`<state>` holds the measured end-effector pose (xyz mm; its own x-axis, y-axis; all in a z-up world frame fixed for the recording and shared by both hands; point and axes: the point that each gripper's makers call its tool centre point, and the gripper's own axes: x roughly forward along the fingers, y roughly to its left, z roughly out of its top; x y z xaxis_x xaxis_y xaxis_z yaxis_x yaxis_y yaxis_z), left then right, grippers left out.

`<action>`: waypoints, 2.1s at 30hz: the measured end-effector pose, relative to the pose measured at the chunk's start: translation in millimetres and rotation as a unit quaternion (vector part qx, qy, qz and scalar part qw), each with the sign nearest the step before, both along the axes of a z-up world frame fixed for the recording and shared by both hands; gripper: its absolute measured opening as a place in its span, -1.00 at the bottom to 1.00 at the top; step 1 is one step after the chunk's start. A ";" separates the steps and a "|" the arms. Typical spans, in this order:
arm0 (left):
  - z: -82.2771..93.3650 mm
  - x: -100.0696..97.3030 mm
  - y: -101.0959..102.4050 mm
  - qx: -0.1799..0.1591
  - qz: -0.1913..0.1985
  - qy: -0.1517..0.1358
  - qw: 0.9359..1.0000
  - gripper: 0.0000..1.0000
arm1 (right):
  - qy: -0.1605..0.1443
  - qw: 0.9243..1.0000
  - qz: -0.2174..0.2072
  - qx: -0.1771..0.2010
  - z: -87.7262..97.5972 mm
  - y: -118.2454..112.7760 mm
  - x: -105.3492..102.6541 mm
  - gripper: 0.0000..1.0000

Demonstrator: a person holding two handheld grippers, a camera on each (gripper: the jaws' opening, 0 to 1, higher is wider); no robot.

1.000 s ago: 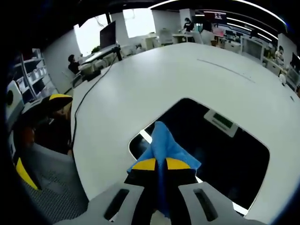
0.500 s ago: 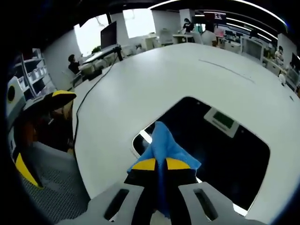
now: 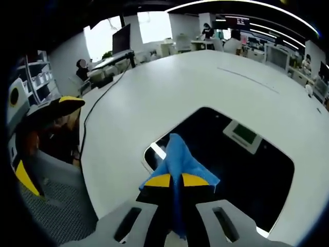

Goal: Wipe the mirror surface with the cleaning cloth until all visible marks leave the cleaned area.

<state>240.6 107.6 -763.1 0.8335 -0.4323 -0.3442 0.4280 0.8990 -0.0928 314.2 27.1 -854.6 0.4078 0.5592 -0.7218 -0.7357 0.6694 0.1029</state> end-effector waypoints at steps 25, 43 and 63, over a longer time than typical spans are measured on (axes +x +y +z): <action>-0.2 -0.9 -0.9 0.003 -0.004 0.000 1.000 0.79 | 0.004 1.000 -0.029 0.002 1.6 -36.0 -2.3 -0.99; -1.0 -0.9 0.0 0.005 -0.002 0.001 1.000 0.78 | -0.003 0.999 -0.036 0.003 0.7 -38.6 17.4 -0.99; -0.3 0.0 -0.4 0.003 -0.002 0.000 1.000 0.77 | -0.008 0.998 -0.055 0.014 1.7 -39.3 51.9 -0.99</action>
<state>240.6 107.3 -763.4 0.8319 -0.4336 -0.3463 0.4316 0.8978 -0.0873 366.1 -12.2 -853.0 0.4788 0.5302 -0.6997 -0.6600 0.7430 0.1114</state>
